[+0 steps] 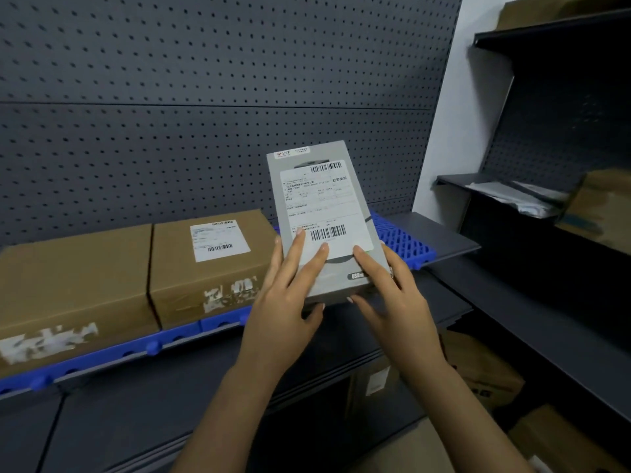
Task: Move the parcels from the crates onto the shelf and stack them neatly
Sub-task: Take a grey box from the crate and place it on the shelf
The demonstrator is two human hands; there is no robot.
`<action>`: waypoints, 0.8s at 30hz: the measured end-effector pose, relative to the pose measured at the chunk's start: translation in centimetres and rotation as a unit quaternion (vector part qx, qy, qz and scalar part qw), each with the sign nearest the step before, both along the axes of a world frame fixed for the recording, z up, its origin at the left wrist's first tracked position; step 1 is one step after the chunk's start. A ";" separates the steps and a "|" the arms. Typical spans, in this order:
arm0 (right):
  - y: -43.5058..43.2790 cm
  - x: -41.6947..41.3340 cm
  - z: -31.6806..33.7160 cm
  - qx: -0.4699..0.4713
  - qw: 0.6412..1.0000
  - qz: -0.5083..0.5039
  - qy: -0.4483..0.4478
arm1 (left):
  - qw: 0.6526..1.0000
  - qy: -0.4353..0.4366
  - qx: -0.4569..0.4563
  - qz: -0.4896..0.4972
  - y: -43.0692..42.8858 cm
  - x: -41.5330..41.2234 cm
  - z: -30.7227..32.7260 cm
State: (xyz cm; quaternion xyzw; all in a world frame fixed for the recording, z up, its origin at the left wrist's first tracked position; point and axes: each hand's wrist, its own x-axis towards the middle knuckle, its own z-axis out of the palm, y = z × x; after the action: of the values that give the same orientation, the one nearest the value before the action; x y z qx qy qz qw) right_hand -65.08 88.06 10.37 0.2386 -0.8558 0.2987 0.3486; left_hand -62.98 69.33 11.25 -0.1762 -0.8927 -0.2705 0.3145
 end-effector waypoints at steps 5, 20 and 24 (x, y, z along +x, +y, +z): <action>1.2 -6.0 0.1 -0.001 1.000 0.011 0.005 | 1.000 0.005 0.003 0.013 1.3 -5.6 0.0; 6.2 -19.9 -1.7 0.016 0.999 0.019 -0.045 | 0.998 -0.053 -0.009 0.038 6.0 -19.4 -1.6; 8.1 -23.0 -2.6 0.022 0.997 0.042 -0.060 | 0.994 -0.083 -0.011 0.069 8.3 -21.6 -2.6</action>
State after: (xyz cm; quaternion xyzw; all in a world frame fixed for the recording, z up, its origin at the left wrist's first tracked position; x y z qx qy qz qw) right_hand -88.05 96.20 7.79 0.2643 -0.8706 0.3077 0.2786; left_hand -84.56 77.58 8.70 -0.0942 -0.9285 -0.2523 0.2558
